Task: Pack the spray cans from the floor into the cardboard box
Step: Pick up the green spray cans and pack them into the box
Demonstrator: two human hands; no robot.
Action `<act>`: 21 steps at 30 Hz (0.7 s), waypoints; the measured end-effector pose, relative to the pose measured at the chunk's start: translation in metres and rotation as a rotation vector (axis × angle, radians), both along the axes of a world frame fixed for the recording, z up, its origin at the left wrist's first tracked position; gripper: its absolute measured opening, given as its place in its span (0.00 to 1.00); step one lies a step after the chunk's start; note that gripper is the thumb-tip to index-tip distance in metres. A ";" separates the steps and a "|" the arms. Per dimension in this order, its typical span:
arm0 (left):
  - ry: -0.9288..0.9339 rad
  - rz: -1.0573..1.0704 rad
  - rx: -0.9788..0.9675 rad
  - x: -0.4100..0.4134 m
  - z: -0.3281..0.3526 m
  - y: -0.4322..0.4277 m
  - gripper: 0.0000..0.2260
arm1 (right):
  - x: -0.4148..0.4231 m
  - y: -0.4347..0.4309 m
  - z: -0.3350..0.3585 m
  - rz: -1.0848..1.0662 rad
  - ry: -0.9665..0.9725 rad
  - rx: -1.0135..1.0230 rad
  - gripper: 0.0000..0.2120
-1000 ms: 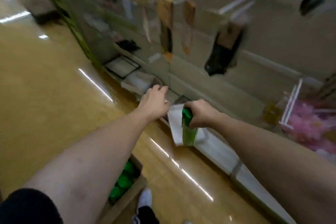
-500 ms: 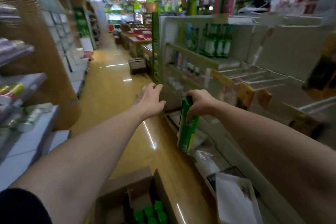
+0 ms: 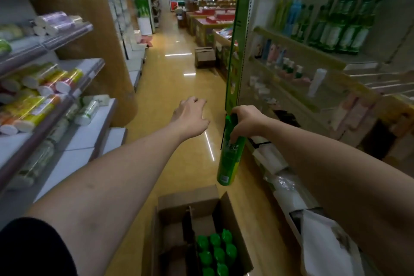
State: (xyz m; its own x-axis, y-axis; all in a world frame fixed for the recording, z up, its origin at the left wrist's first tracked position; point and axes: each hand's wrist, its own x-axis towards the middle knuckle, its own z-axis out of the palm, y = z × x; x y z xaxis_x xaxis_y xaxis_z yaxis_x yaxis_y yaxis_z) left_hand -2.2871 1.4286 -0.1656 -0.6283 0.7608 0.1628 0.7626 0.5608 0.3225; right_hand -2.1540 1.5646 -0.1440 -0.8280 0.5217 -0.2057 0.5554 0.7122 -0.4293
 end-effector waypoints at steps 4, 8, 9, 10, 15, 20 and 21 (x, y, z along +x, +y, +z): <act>-0.049 0.031 -0.072 -0.011 -0.040 0.004 0.29 | -0.018 0.003 -0.042 0.032 -0.074 -0.021 0.27; -0.119 0.080 -0.154 -0.010 -0.086 0.015 0.29 | -0.028 0.013 -0.097 0.101 -0.136 -0.036 0.27; -0.135 0.100 -0.179 -0.008 -0.099 0.018 0.29 | -0.029 0.018 -0.112 0.116 -0.153 -0.041 0.28; -0.155 0.115 -0.204 -0.005 -0.111 0.021 0.29 | -0.028 0.022 -0.127 0.126 -0.170 -0.052 0.28; -0.244 0.165 -0.305 0.013 -0.183 0.032 0.29 | -0.017 0.039 -0.209 0.203 -0.249 -0.085 0.26; -0.388 0.203 -0.368 0.040 -0.257 0.028 0.27 | 0.007 0.035 -0.301 0.263 -0.336 -0.156 0.27; -0.401 0.189 -0.387 0.044 -0.272 0.024 0.27 | 0.013 0.034 -0.317 0.258 -0.345 -0.171 0.27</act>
